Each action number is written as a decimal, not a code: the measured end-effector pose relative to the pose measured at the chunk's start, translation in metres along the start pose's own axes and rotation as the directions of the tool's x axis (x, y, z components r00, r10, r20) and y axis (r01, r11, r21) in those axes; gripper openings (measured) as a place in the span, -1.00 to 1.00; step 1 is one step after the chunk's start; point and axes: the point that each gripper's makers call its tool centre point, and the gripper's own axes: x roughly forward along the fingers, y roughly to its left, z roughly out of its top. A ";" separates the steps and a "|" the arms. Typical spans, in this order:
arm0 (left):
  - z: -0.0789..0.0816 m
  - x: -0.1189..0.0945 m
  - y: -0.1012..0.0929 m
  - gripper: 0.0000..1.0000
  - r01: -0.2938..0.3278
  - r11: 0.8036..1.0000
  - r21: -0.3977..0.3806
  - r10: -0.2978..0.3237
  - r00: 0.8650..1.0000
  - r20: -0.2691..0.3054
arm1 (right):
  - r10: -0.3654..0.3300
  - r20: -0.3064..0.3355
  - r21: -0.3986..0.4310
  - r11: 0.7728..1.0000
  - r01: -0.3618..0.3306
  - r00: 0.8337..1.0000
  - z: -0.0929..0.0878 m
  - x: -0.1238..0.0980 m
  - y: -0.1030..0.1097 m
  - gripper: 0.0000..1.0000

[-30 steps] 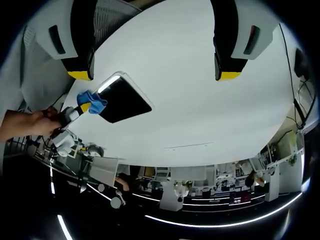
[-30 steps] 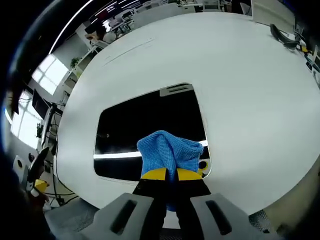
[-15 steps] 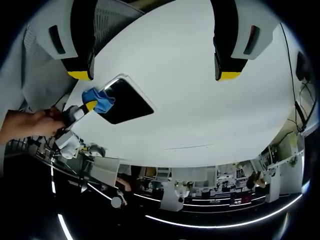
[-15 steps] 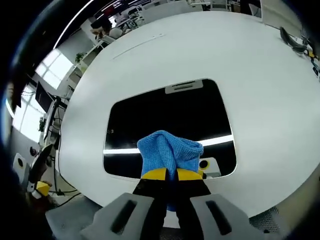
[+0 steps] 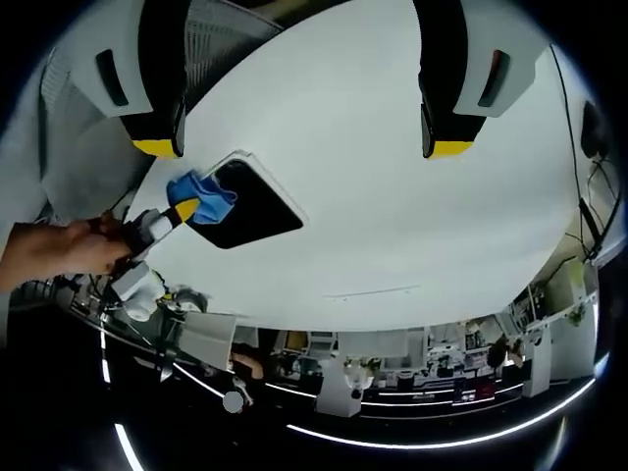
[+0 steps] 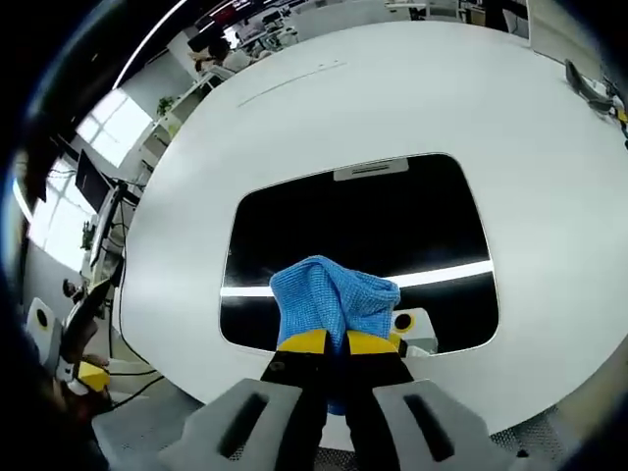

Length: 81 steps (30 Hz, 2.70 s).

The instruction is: Wipe the mirror surface with the cleaning cloth until all visible marks leave the cleaned area.

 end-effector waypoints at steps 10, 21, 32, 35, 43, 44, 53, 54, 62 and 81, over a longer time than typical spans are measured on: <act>0.002 0.004 -0.004 0.98 0.010 1.000 0.000 -0.010 1.000 0.004 | 0.020 -0.003 -0.002 1.000 -0.020 1.000 -0.001 0.003 0.009 -1.00; 0.002 -0.001 0.001 0.98 0.001 1.000 -0.003 -0.001 1.000 0.007 | 0.047 -0.019 -0.048 0.998 -0.048 0.999 -0.002 0.011 0.033 -1.00; 0.003 -0.004 0.002 0.98 -0.008 1.000 0.006 0.008 1.000 0.023 | 0.054 -0.027 -0.127 0.990 -0.057 0.998 -0.005 0.018 0.060 -1.00; 0.000 -0.004 0.002 0.98 -0.008 1.000 0.001 0.008 1.000 0.018 | 0.056 -0.026 -0.151 0.987 -0.059 0.998 -0.007 0.021 0.068 -1.00; -0.003 -0.001 0.005 0.98 -0.012 1.000 -0.004 0.012 1.000 0.009 | 0.064 -0.026 -0.162 0.984 -0.068 0.998 -0.004 0.025 0.077 -1.00; -0.003 -0.001 0.005 0.98 -0.010 1.000 -0.006 0.010 1.000 0.008 | 0.069 -0.026 -0.154 0.985 -0.072 0.997 -0.003 0.026 0.078 -1.00; 0.004 0.004 0.006 0.98 -0.007 1.000 -0.016 0.007 1.000 0.024 | 0.073 -0.030 -0.169 0.983 -0.077 0.997 -0.001 0.026 0.078 -1.00; 0.004 0.004 0.007 0.98 -0.007 1.000 -0.018 0.008 1.000 0.024 | 0.073 -0.031 -0.169 0.983 -0.078 0.997 -0.001 0.026 0.078 -1.00; 0.004 0.004 0.008 0.98 -0.010 0.999 -0.031 0.011 1.000 0.025 | 0.078 -0.035 -0.170 0.982 -0.082 0.996 0.007 0.031 0.080 -1.00; -0.001 0.001 0.014 0.98 -0.015 0.999 -0.034 0.016 1.000 0.014 | 0.047 -0.028 -0.277 0.959 -0.053 0.998 0.038 0.045 0.081 -1.00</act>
